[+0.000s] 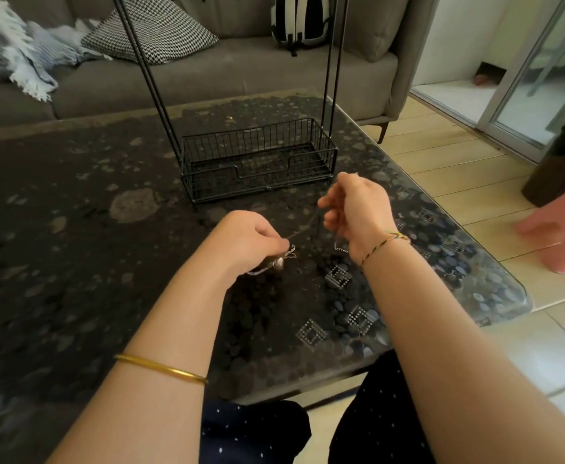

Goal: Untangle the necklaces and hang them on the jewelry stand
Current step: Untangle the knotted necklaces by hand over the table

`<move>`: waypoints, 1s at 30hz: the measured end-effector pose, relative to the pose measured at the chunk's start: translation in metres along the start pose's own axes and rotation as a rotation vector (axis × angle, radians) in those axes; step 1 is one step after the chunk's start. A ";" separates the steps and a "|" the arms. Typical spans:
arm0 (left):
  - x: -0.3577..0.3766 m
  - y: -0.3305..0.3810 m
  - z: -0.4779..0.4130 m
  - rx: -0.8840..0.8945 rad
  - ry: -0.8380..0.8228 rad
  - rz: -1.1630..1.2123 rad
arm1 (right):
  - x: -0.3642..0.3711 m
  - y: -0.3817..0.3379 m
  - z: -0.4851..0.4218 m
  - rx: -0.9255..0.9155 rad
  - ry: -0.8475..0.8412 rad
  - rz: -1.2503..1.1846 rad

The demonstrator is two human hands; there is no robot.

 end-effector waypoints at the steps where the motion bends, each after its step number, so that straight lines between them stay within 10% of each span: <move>1: -0.001 0.000 0.003 -0.036 -0.008 0.063 | 0.004 0.002 -0.002 -0.040 -0.037 0.111; 7: 0.000 0.008 0.025 -0.268 -0.070 0.457 | 0.009 -0.004 -0.003 -0.652 -0.133 1.081; 10: 0.002 0.015 0.036 -0.324 -0.091 0.610 | -0.007 -0.021 0.011 -0.675 -0.048 0.820; 14: 0.002 0.023 0.038 -0.277 -0.084 0.677 | -0.018 -0.016 0.042 -0.163 -0.308 0.233; 22: -0.001 0.026 0.030 -0.092 0.005 0.474 | -0.027 -0.009 0.043 -0.034 -0.400 0.109; 30: -0.002 0.025 0.025 -0.042 0.115 0.309 | -0.031 -0.013 0.034 -0.395 -0.328 0.535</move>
Point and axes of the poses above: each hand's wrist, its own z-axis away from the middle knuckle, its own x-axis out of the palm, y = z × x, the point moved 5 cm from there along -z, towards the middle knuckle, and after that the axes turned 15 degrees about y, right-handed, at the moved point
